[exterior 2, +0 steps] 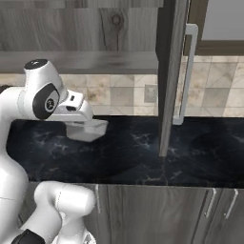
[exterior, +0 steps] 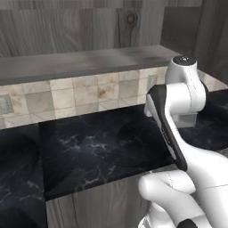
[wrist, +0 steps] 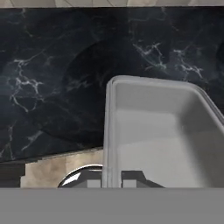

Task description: Retrieve the tupperware and aluminum foil from the cabinet and place them on the dining counter near the plate with avocado and tomato to prepare for storing leftovers.

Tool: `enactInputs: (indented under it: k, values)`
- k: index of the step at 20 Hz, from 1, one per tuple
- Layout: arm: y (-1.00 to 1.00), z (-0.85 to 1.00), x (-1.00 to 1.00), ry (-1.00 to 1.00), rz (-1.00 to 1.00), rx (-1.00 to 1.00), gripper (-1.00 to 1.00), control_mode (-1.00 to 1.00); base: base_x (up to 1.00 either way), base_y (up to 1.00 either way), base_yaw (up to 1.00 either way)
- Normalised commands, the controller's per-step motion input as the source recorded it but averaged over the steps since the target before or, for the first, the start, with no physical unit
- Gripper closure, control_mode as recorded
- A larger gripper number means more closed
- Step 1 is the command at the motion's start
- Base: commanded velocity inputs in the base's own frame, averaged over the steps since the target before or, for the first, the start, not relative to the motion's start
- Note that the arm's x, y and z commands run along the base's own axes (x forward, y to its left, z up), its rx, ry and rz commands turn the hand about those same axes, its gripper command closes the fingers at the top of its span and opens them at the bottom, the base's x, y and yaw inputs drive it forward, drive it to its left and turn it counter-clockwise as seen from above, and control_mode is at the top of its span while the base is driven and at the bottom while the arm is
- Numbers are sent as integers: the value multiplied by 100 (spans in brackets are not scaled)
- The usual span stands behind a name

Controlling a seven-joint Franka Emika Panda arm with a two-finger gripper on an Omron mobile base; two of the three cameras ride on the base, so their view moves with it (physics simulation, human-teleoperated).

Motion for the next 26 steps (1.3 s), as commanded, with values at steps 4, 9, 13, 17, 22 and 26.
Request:
enactInputs:
  k: [4, 9, 13, 17, 22, 26]
  values:
    - [0, 0, 0, 0, 0, 0, 100, 100, -100, 2, -18]
    - [0, 0, 0, 0, 0, 0, 100, 100, -88, -15, -52]
    - [0, 0, 0, 0, 0, 0, 100, 100, -25, -43, -68]
    - [0, 0, 0, 0, 0, 0, 100, 100, 0, -41, -73]
    - [0, 0, 0, 0, 0, 0, 100, 100, 16, -30, -71]
    - [0, 0, 0, 0, 0, 0, 100, 100, 62, -18, -60]
